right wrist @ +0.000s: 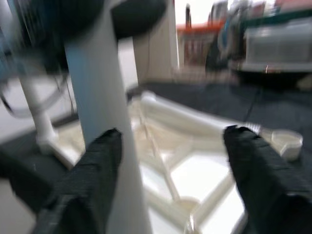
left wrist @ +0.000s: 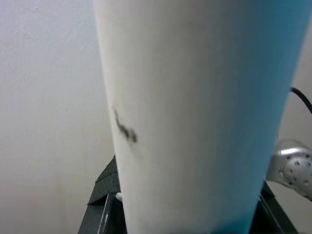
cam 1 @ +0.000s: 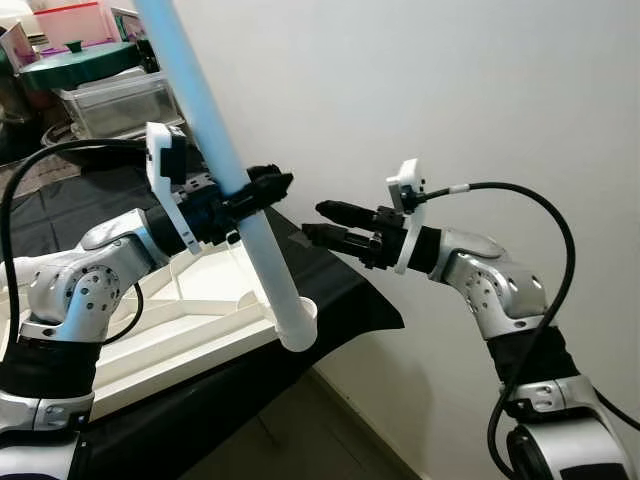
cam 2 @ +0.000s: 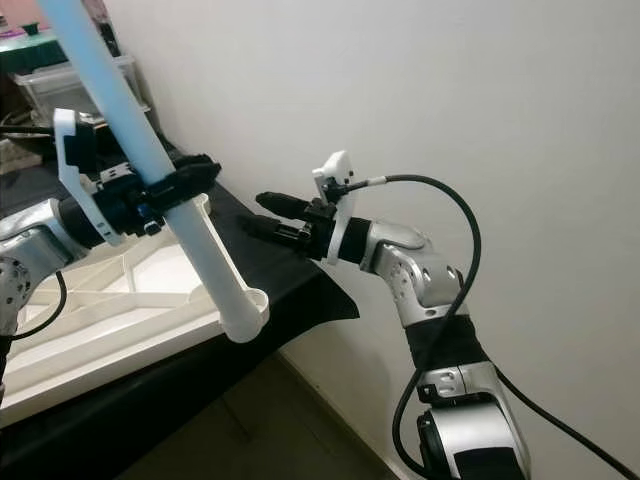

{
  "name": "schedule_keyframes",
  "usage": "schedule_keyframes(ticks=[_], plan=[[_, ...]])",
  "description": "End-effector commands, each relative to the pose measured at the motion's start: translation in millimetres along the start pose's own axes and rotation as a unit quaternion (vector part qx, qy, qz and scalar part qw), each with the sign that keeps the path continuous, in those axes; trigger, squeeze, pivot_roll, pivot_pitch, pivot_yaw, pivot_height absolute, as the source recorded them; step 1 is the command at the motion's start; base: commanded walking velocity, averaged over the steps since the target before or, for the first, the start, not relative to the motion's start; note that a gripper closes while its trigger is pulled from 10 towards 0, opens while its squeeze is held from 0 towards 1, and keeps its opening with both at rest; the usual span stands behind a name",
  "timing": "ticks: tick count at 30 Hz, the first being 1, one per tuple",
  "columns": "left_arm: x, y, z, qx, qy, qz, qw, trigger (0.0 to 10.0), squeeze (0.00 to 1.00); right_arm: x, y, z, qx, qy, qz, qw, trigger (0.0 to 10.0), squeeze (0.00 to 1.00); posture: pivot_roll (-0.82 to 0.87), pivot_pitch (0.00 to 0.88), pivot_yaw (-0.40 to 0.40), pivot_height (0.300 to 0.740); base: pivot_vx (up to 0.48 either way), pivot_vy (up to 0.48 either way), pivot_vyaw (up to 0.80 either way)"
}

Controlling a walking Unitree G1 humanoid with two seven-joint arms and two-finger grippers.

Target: Building children table

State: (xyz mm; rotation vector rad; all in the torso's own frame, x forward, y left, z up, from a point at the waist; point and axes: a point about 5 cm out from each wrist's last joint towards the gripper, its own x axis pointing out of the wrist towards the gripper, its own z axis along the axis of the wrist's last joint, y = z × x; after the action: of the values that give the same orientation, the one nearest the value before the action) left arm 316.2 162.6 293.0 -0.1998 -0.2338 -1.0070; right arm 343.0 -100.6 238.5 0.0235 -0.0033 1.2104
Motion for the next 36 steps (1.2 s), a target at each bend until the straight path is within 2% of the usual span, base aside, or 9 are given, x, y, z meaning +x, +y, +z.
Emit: schedule_keyframes(ticks=[1,2,4,5,8,10,21,28,36], plan=[[1.1,0.0,4.9,0.012,-0.003,-0.003,1.0,10.0,0.0,5.2,0.2,-3.6,-0.009,0.021,0.001,1.0,10.0,1.0,-0.06,0.0,0.025,0.74,0.0,0.0,0.0],[1.8,-0.1,5.1,0.012,-0.003,-0.004,1.0,10.0,0.0,6.3,0.0,-5.2,-0.005,0.028,0.003,1.0,10.0,0.27,-0.06,0.0,0.023,0.74,0.0,0.0,0.0],[2.4,-0.1,5.2,0.012,-0.003,-0.005,1.0,10.0,0.0,7.0,-0.2,-6.3,-0.002,0.033,0.004,0.999,10.0,0.27,-0.06,0.0,0.023,0.74,0.0,0.0,0.0],[5.3,-0.6,3.6,0.018,0.001,-0.009,1.0,10.0,0.0,12.3,3.0,-13.2,0.0,0.066,0.028,0.997,10.0,0.0,-0.05,0.0,0.016,0.74,0.0,0.0,0.0],[6.2,-0.3,2.9,0.02,0.003,-0.01,1.0,10.0,0.0,14.2,5.3,-15.7,0.005,0.08,0.042,0.996,10.0,0.0,-0.05,0.0,0.016,0.74,0.0,0.0,0.0],[7.9,1.1,1.2,0.025,0.008,-0.014,1.0,10.0,0.0,21.7,6.0,-14.2,0.026,0.084,0.046,0.995,10.0,0.0,-0.06,0.0,0.017,0.74,0.0,0.0,0.0],[13.3,1.3,-13.8,0.018,0.021,-0.021,0.999,10.0,0.0,37.6,13.6,-4.2,0.012,0.062,0.074,0.995,10.0,0.0,-0.07,0.0,0.029,0.74,0.0,0.0,0.0],[22.0,0.1,-16.0,0.02,0.015,-0.026,0.999,10.0,0.0,43.8,13.6,-13.0,0.016,0.094,0.064,0.993,10.0,0.0,-0.08,0.0,0.029,0.74,0.0,0.0,0.0],[25.8,0.6,-14.2,0.025,0.01,-0.027,0.999,10.0,0.0,53.5,19.6,-17.2,0.016,0.104,0.068,0.992,10.0,0.0,-0.08,0.0,0.028,0.74,0.0,0.0,0.0]])
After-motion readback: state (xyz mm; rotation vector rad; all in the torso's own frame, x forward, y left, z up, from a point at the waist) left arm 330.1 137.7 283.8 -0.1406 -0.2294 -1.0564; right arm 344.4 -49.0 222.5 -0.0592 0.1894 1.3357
